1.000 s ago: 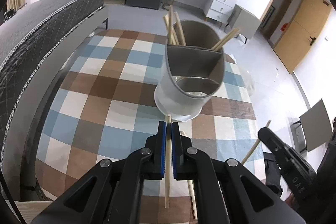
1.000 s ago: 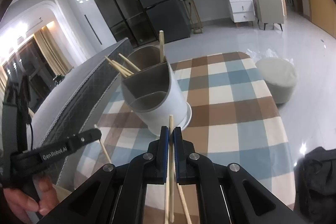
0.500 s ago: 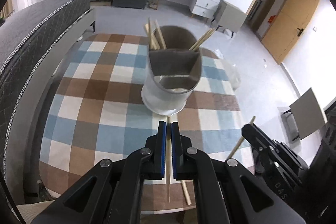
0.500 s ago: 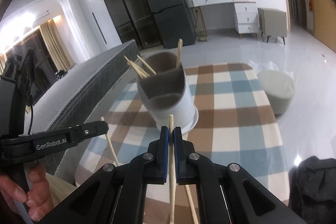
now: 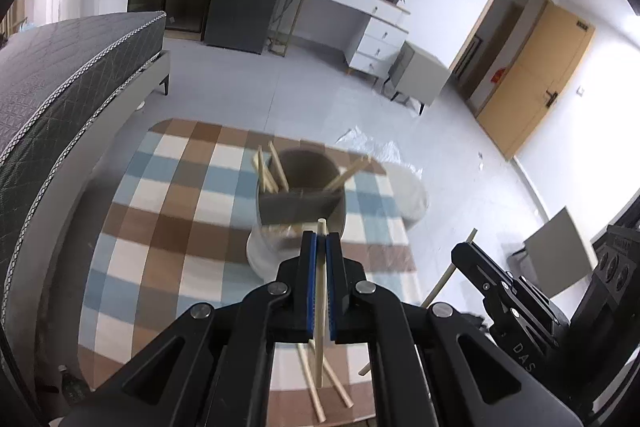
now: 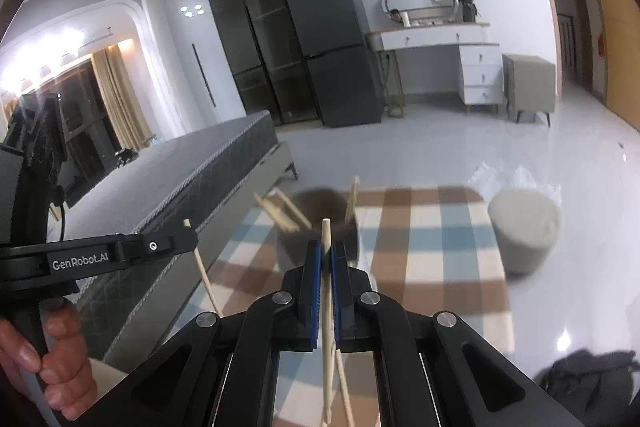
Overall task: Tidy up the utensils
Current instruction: 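Lift both held chopsticks and carry them above the utensil holder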
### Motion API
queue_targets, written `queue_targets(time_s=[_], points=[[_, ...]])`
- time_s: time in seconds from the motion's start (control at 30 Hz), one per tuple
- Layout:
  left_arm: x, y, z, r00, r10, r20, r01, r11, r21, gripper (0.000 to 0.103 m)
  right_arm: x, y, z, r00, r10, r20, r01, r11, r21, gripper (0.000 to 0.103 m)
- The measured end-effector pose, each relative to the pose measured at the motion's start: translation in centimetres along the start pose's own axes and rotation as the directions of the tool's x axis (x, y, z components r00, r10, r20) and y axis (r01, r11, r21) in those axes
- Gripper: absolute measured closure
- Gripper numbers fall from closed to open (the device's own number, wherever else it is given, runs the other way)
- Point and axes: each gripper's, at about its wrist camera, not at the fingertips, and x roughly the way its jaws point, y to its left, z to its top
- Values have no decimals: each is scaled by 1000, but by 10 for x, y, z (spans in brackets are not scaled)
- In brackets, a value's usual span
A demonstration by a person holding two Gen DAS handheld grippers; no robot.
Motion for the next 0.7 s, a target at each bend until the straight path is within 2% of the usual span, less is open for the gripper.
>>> queue_targets(time_s=[0.4,0.7], points=[[14,18,60,997,-30,67,37,994,-107,103,38,6,63,1000,18,5,-17,994,-110,99],[29,45,85,985,-14,173,53,972,-228,103,73,24,104,996,57,62,-44,981,-190,99]])
